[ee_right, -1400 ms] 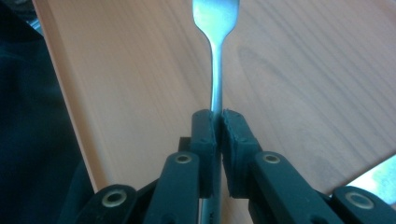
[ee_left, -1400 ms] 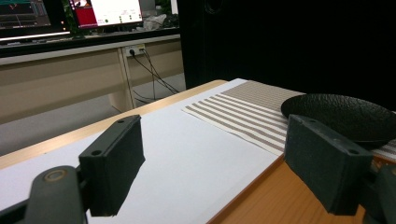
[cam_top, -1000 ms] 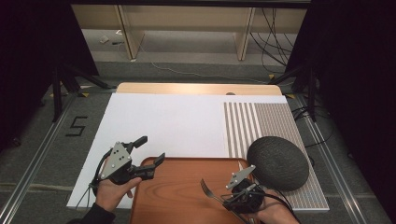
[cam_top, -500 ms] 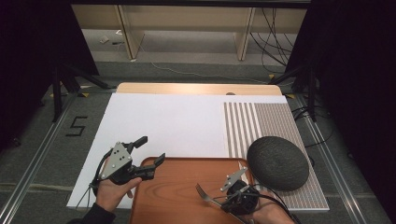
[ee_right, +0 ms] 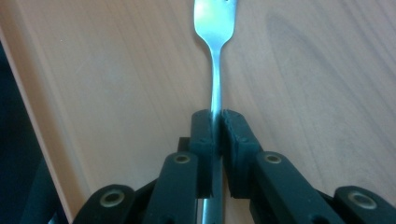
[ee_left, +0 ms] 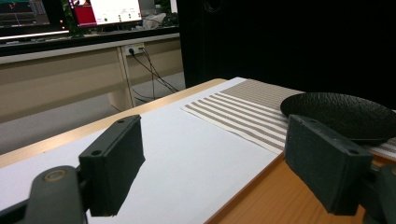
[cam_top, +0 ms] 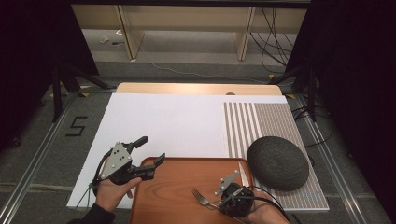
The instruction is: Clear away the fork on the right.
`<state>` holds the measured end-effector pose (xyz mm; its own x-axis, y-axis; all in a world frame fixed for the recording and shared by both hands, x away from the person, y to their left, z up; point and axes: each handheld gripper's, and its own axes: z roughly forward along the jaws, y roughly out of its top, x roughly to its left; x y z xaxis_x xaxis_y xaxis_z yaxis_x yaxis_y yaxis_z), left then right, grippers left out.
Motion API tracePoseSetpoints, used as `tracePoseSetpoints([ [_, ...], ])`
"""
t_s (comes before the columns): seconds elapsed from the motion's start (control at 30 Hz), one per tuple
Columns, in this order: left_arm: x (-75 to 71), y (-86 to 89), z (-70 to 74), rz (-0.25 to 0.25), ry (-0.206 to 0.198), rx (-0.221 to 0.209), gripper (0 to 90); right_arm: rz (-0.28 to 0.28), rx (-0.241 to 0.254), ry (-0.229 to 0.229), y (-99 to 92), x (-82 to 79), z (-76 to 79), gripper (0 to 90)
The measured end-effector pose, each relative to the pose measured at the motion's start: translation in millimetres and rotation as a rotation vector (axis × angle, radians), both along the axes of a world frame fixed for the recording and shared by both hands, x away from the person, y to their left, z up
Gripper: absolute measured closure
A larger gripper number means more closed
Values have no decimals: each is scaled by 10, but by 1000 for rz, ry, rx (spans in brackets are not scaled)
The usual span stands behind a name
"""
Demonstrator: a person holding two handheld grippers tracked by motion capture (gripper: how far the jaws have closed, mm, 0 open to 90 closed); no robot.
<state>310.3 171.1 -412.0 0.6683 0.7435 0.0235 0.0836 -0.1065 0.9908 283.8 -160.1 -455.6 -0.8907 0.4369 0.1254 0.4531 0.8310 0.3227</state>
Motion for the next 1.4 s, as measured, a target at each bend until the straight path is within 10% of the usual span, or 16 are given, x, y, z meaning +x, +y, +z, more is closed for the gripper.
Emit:
tracePoseSetpoints([
  [0.47,4,0,-9,1,5,3,195,38,119,-72,101,-49,54,594],
  [0.77,4,7,-7,2,3,3,195,110,158,-100,202,-86,63,742],
  [1.4,0,7,-2,2,0,1,195,160,35,-130,278,-112,-17,900],
])
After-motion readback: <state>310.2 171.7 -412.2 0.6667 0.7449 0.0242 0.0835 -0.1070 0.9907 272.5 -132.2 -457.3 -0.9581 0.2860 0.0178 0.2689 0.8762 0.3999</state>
